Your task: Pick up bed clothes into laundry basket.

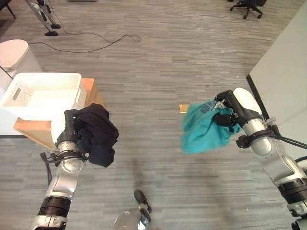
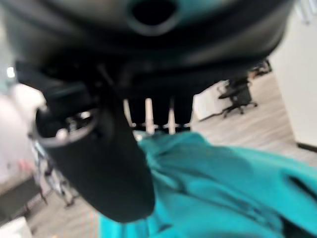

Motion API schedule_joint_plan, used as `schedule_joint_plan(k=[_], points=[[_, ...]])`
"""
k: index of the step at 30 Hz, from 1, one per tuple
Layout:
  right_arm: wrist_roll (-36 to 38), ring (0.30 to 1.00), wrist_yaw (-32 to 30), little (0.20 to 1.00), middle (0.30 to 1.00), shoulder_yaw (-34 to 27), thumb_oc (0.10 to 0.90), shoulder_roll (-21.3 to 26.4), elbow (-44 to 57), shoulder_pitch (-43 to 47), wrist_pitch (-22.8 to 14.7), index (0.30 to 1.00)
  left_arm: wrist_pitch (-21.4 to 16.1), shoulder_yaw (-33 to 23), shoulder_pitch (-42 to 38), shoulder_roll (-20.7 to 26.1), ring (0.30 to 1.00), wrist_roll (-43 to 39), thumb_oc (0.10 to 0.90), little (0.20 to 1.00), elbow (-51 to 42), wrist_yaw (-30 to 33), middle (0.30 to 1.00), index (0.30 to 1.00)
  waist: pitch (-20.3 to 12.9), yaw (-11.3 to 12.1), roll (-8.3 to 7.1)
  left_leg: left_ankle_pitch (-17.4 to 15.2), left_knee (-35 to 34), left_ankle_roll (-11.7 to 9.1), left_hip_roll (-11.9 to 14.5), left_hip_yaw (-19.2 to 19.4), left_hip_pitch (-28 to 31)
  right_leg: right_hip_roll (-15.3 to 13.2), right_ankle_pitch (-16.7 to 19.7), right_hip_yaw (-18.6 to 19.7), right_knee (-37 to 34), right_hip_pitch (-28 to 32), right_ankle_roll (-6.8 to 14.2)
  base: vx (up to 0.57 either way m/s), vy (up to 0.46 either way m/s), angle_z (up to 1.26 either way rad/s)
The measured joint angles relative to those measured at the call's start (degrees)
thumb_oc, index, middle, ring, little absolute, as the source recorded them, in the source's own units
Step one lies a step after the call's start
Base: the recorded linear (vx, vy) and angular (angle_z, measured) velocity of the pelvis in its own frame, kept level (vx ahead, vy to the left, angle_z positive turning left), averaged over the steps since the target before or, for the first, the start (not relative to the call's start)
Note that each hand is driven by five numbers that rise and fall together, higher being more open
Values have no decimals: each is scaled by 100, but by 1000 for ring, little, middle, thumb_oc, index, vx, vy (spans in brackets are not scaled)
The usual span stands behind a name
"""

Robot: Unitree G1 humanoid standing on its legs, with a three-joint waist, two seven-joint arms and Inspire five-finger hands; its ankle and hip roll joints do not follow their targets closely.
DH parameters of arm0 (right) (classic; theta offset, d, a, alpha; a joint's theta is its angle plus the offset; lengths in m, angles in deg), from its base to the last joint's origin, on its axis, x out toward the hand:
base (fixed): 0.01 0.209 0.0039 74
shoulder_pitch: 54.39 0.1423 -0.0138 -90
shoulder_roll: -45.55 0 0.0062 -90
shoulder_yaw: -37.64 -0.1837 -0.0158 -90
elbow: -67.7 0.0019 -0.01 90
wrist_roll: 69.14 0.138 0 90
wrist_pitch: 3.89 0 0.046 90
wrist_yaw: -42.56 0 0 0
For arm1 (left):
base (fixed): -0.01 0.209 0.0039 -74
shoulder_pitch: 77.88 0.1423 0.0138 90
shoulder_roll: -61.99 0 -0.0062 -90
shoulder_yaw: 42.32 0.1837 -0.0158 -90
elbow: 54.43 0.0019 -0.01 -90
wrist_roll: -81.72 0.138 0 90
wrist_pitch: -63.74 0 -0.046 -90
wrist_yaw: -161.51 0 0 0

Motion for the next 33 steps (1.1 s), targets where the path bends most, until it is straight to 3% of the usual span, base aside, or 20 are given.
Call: schedule_joint_plan(k=[2,3,5,7,8,9,10,11,12,13,14,15,16,17,18,19,20,24,29,33], points=[[-55,300,51,300,300,-10,400,299,375,-3,0,300,21,-3,-95,-24,300,-2,400,300,34,-3,300,300,4,-15,2,-238,4,-181,-106,-258,254,-563,53,-38,1487,-525,211,243,24,71],[-103,300,64,300,300,-92,400,450,657,31,-52,300,37,-37,-180,-46,300,-1,400,300,20,-1,300,300,48,-39,76,-362,-8,-177,-86,-857,487,-836,29,73,2333,-1036,134,257,-1,86],[-132,300,67,300,300,-235,400,564,901,158,-85,300,72,-44,-372,-51,300,-2,400,300,26,17,300,300,223,-104,352,-410,-61,-302,195,-1440,788,-912,-187,-15,3051,-1796,-333,148,-136,110],[-143,300,87,300,300,-225,400,640,899,322,-180,300,65,-125,-458,-44,300,-1,400,300,44,19,300,300,301,-74,382,-403,76,-315,380,-1495,988,-1054,-221,29,2929,-2386,-395,174,-310,100],[-128,300,76,300,300,-229,400,751,881,411,-245,300,57,-233,-458,-47,300,0,400,300,45,25,300,300,316,-67,409,-401,204,-318,517,-1677,1102,-1145,-99,-7,2147,-2702,-613,196,-296,112],[-71,300,63,300,300,-240,400,847,868,421,-282,300,54,-279,-461,-44,300,0,400,300,47,45,300,300,318,-145,411,-400,312,-319,625,-1845,1107,-998,-14,266,1215,-2755,-700,218,-319,155],[7,300,63,300,300,-244,400,923,848,420,-296,300,52,-343,-467,-38,300,0,400,300,56,56,300,300,305,-240,387,-381,387,-372,729,-2021,1104,-799,206,781,138,-2694,-765,319,-280,188],[81,300,73,300,300,-233,400,855,768,386,-242,300,46,-372,-399,58,300,-2,400,300,91,50,300,300,134,-256,60,-425,556,-904,723,-1916,1194,-809,1333,1176,-1979,-2303,-693,306,-278,184],[94,300,71,300,300,-238,400,793,741,317,-228,300,49,-387,-348,151,300,-4,400,300,95,37,300,300,-2,-200,-203,-674,876,-1470,734,-1858,1196,-821,2352,1371,-2632,-2072,-857,327,-252,189],[106,300,55,300,300,-269,400,696,728,183,-210,300,10,-431,-243,138,300,5,400,300,98,51,300,300,-135,-170,-444,-1035,1018,-2015,852,-1821,1214,-960,2290,1546,-2190,-1919,-720,259,-229,123],[145,300,-47,300,300,-384,400,390,607,120,-125,300,-15,-389,-39,-174,300,-4,400,300,122,180,300,300,-287,30,-28,-1467,1188,-2154,1276,-1886,979,-469,2295,1589,-1969,-1934,-907,267,-229,151],[166,300,-71,300,300,-524,400,264,607,12,-106,300,-15,-208,-93,-156,300,-11,400,300,218,121,300,300,-269,-86,-35,-1359,1075,-2087,1190,-1995,621,-492,2186,1886,-1855,-1914,-913,298,-253,165],[177,300,-45,300,300,-582,400,269,532,37,-44,300,8,46,-214,-194,300,-13,400,300,364,9,300,300,-119,-175,181,-295,325,-1581,1035,-2131,504,-318,2004,2276,-984,-2227,-709,134,-101,167],[166,300,-29,300,300,-580,400,174,504,41,-40,300,12,130,-180,-158,300,-12,400,300,387,-12,300,300,-67,-128,272,-152,254,-1506,1162,-1878,564,-167,1667,2338,-303,-2479,-593,197,-231,187],[147,300,-41,300,300,-475,400,37,514,-39,-41,300,40,177,-134,-82,300,-14,400,300,467,-61,300,300,-155,-254,68,1,168,-1576,1099,-2208,582,-193,1578,2554,-997,-2229,-554,73,-132,138],[83,300,-44,300,300,-407,400,-129,494,-29,-41,300,33,175,-84,16,300,-11,400,300,469,-80,300,300,-239,-195,-177,-3,54,-1662,947,-2355,724,-363,1555,2491,-1633,-1984,-721,114,-204,127],[35,300,-75,300,300,-432,400,-459,376,63,-46,300,45,134,-32,-61,300,-19,400,300,488,-57,300,300,-222,-110,-25,-10,27,-1756,1174,-2446,793,-140,1741,2381,-1966,-1701,-799,97,-119,49],[-67,300,-105,300,300,-110,400,-1111,356,194,47,300,18,-9,431,-46,300,-95,400,300,291,-73,300,300,-227,50,55,224,-20,-1955,1381,-2403,842,78,1939,2213,-2757,-1154,-1017,117,-146,24],[-196,300,-120,300,300,345,400,-1738,349,260,182,300,20,-10,682,-169,300,-213,400,300,289,-81,300,300,-222,137,70,282,-75,-2071,1381,-2494,971,79,1928,2056,-2887,-860,-1028,58,-93,15],[-125,300,8,300,300,1030,400,-1875,328,450,168,300,20,-8,674,-193,300,-359,400,300,289,-87,300,300,-222,265,68,249,-74,-2116,1301,-2741,923,6,1902,1900,-2889,-820,-990,48,-80,32]])
